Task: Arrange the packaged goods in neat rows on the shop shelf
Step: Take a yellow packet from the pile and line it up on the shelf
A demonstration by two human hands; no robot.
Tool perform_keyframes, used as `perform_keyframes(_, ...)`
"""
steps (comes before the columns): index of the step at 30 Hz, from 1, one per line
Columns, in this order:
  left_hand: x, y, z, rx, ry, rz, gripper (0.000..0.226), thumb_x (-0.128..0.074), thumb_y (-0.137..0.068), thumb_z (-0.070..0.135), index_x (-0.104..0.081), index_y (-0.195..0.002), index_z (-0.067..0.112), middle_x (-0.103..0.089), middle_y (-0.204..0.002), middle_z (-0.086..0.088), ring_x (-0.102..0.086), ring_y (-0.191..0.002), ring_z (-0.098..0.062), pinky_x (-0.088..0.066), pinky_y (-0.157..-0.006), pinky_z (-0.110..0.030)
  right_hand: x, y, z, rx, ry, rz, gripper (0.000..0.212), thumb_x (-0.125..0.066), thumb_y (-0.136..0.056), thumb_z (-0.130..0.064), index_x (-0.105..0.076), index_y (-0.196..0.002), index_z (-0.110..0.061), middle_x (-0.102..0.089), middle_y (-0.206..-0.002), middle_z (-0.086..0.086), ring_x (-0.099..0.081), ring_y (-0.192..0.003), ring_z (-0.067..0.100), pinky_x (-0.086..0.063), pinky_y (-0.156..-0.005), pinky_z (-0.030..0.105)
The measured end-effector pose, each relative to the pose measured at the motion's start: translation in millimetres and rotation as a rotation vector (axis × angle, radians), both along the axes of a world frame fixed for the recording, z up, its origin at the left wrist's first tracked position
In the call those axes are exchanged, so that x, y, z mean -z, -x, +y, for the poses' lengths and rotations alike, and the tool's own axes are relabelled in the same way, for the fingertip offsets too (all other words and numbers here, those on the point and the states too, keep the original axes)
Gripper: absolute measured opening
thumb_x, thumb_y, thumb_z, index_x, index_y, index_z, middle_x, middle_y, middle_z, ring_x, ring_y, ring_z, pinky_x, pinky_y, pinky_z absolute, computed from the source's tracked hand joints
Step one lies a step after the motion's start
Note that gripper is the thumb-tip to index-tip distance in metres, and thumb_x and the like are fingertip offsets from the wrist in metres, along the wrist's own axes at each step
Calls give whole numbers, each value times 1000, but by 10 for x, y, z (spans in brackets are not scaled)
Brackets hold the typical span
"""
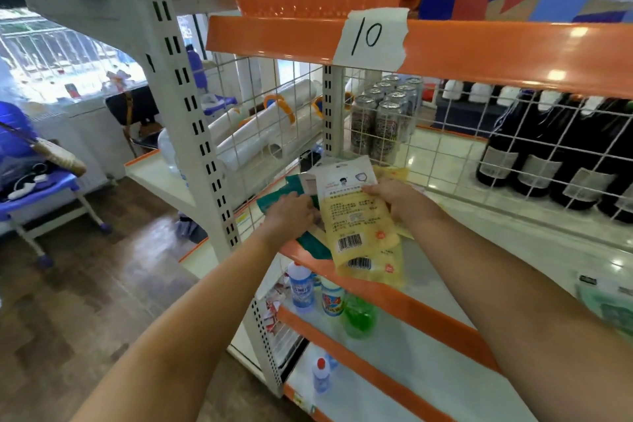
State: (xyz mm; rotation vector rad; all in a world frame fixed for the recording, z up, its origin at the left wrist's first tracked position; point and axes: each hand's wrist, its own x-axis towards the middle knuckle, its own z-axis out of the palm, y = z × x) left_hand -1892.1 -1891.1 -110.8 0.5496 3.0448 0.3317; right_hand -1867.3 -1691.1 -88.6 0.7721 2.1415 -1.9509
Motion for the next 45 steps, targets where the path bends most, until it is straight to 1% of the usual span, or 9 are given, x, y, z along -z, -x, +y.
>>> perform_keyframes(8,-65,160,202,246,15,48,33,-39,-98,29,-53,-123,11,-53,-127,-11,-53,-112,-30,-48,-89,-43,4,-243,83,212,142,88,26,-56,-92,-6,-57,-118,1,-67,-101,21,-66,-91,35,-53,-76,48)
perform_keyframes(13,-52,203,327,394,11,52,37,-42,-98,31,-51,-130,14,-49,-132,-11,-49,-119,-31,-43,-91,-39,15,-501,64,344,217,161,21,-47,-97,-4,-56,-116,-3,-68,-80,13,-64,-73,26,-52,-63,42)
perform_keyframes(17,-54,186,415,494,-24,66,36,-42,-98,28,-52,-130,15,-51,-132,-10,-45,-122,-30,-40,-95,-38,-4,-683,86,472,206,154,25,-49,-96,-3,-54,-119,5,-66,-100,20,-62,-73,27,-50,-77,47)
perform_keyframes(21,-33,108,516,570,-33,47,36,-41,-97,28,-52,-128,14,-52,-131,-7,-48,-120,-29,-44,-95,-40,14,-839,86,581,183,126,10,-54,-94,-6,-58,-102,0,-65,-90,15,-64,-78,28,-51,-80,48)
perform_keyframes(24,-16,31,603,631,-49,18,35,-43,-96,29,-55,-125,14,-54,-126,-5,-51,-113,-27,-43,-85,-32,54,-965,106,645,162,123,20,-56,-93,-7,-57,-112,0,-66,-102,17,-65,-97,33,-52,-85,50)
perform_keyframes(29,46,-81,714,727,-21,-3,35,-46,-94,32,-55,-124,15,-57,-125,-9,-50,-114,-28,-44,-95,-44,104,-1230,131,701,185,149,33,-55,-94,-6,-51,-126,1,-63,-119,22,-63,-104,35,-52,-86,52)
perform_keyframes(37,-37,-459,900,797,-3,9,38,-43,-96,35,-51,-128,17,-52,-130,-5,-52,-113,-25,-49,-89,-41,63,-1700,235,759,186,177,24,-54,-94,-6,-55,-117,0,-66,-105,17,-62,-107,35,-52,-86,49)
perform_keyframes(42,-113,-793,1082,850,42,53,31,-36,-98,28,-50,-123,15,-54,-122,-6,-53,-108,-24,-46,-82,-36,53,-2092,363,778,202,216,9,-53,-94,-6,-55,-103,-5,-66,-95,13,-66,-85,26,-54,-82,45)
perform_keyframes(45,-142,-1024,1204,896,26,93,32,-37,-98,29,-51,-124,15,-53,-124,-7,-49,-115,-26,-42,-92,-39,66,-2385,434,802,215,257,13,-52,-95,-5,-55,-107,-6,-66,-92,11,-64,-82,24,-51,-82,46)
